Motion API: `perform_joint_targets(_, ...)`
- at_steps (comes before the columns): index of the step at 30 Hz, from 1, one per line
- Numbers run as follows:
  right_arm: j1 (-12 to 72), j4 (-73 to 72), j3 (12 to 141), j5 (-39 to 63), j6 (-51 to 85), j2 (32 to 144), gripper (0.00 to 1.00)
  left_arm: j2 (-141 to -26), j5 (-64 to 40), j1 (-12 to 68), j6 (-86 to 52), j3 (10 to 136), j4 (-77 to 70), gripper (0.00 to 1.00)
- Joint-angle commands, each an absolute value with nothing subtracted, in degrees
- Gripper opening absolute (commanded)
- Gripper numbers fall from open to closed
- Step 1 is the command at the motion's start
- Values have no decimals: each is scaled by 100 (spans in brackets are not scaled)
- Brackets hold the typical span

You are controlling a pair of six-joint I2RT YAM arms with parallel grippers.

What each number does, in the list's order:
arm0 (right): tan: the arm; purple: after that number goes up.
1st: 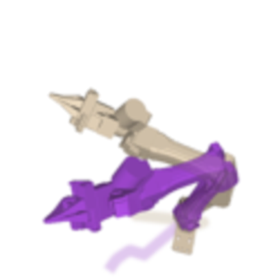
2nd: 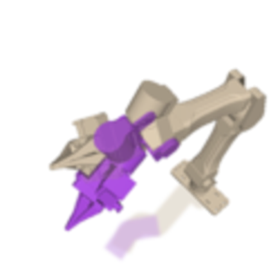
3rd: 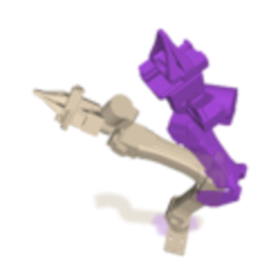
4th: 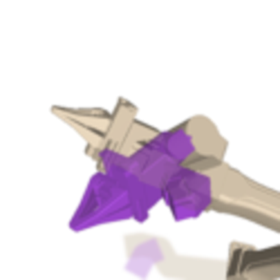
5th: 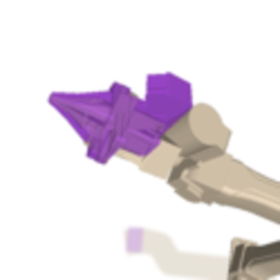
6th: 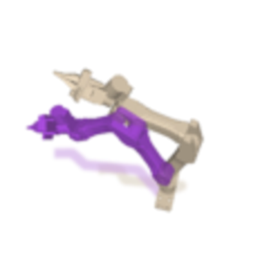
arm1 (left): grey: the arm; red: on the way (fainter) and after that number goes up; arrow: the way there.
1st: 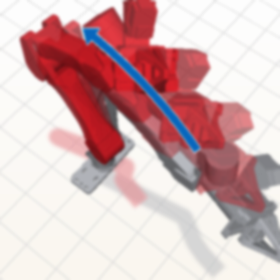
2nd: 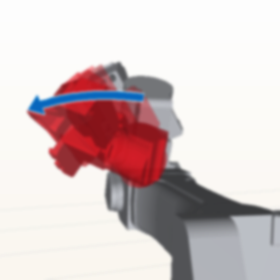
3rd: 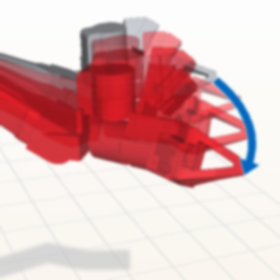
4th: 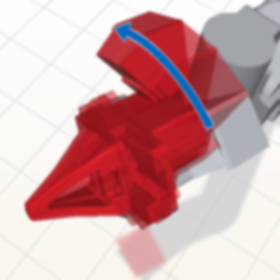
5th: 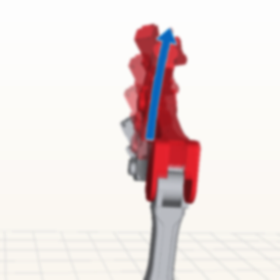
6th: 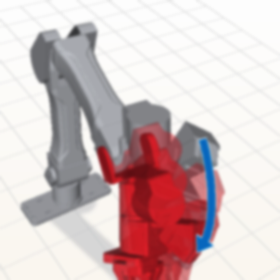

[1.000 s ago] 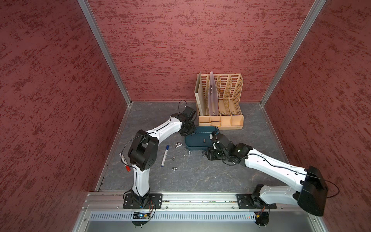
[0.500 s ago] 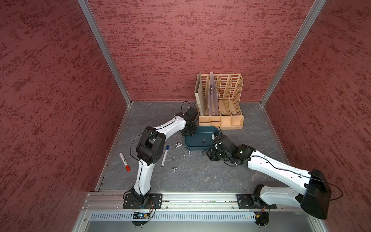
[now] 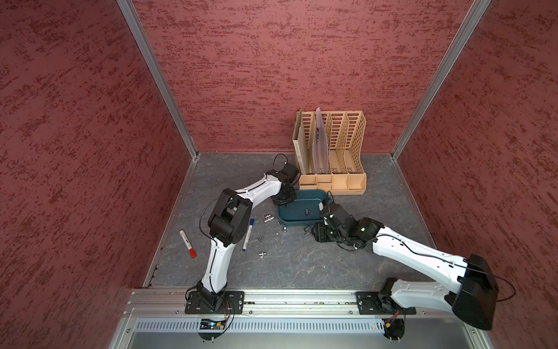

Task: Put the socket on the desktop into the storage box
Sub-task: Place the socket head in the storage box, then pick up the socket head at the center of the board.

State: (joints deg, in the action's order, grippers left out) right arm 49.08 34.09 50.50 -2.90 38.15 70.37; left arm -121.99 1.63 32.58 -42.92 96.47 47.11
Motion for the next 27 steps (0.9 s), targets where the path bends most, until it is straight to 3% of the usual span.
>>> perform_joint_targets(1,4929,3454,5059,-454,3841,6976,47,-12209,277,3292,-4218,9812,4798,37)
perform_joint_targets(17,4930,3577,5152,-509,3828,6996,48,-11522,8,3399,-3825,9557,4469,51)
perform_joint_targets(27,4930,3527,5074,-567,3736,7038,51,-10176,-1565,3388,-3233,8010,3499,64)
